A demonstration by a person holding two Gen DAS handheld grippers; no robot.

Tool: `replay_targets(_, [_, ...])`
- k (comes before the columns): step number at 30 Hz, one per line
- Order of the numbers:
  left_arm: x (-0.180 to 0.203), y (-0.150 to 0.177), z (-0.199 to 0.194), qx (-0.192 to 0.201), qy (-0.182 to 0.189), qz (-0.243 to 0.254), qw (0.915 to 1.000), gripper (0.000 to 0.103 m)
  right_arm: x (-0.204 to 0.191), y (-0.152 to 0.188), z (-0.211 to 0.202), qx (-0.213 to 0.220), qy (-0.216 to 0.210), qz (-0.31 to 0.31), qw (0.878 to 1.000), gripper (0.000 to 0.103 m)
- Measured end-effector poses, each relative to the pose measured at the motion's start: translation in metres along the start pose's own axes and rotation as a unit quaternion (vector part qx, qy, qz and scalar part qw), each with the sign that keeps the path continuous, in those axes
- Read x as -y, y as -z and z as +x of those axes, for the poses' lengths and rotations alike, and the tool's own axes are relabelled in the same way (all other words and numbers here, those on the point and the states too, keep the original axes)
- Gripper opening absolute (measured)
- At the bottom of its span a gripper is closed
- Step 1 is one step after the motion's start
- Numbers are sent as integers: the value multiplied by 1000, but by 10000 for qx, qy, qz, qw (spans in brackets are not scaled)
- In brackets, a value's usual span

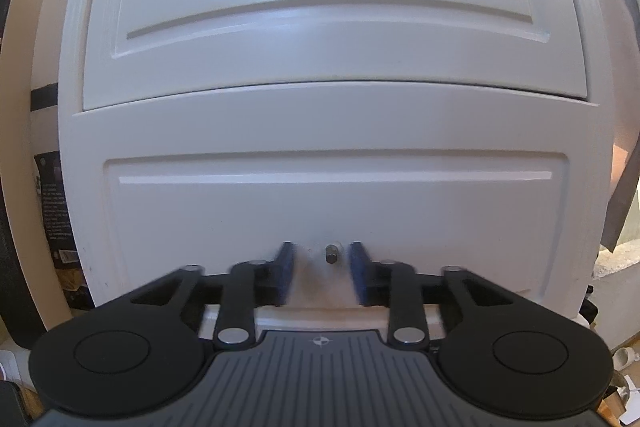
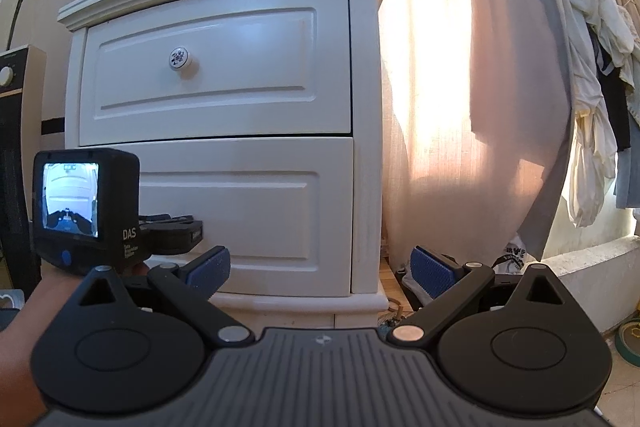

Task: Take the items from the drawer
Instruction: 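Push the lower drawer front inward with the closed left gripper, then open the left gripper and back it away from the closed drawer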

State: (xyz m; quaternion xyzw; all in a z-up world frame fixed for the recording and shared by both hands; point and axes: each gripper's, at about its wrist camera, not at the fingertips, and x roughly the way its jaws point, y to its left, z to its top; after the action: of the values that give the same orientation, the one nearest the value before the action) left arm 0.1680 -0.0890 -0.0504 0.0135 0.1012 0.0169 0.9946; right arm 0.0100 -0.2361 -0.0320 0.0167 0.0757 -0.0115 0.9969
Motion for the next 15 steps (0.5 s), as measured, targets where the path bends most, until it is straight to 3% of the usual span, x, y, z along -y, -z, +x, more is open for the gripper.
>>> replay_targets(6, [0, -1, -4, -23, 84, -61, 9999, 46, -1, 1, 1, -31, -10, 1, 10000, 103])
replay_targets(8, [0, -1, -6, 9, 91, -82, 9999, 59, 0, 2, 2, -44, -26, 15, 10000, 103])
replay_targets(13, [1, -2, -17, 116, 93, -86, 9999, 63, 0, 2, 2, -79, -50, 63, 9999, 103])
replay_targets(15, [-1, -2, -23, 136, 150, -147, 9997, 73, 0, 3, 2, -72, -34, 68, 9999, 103])
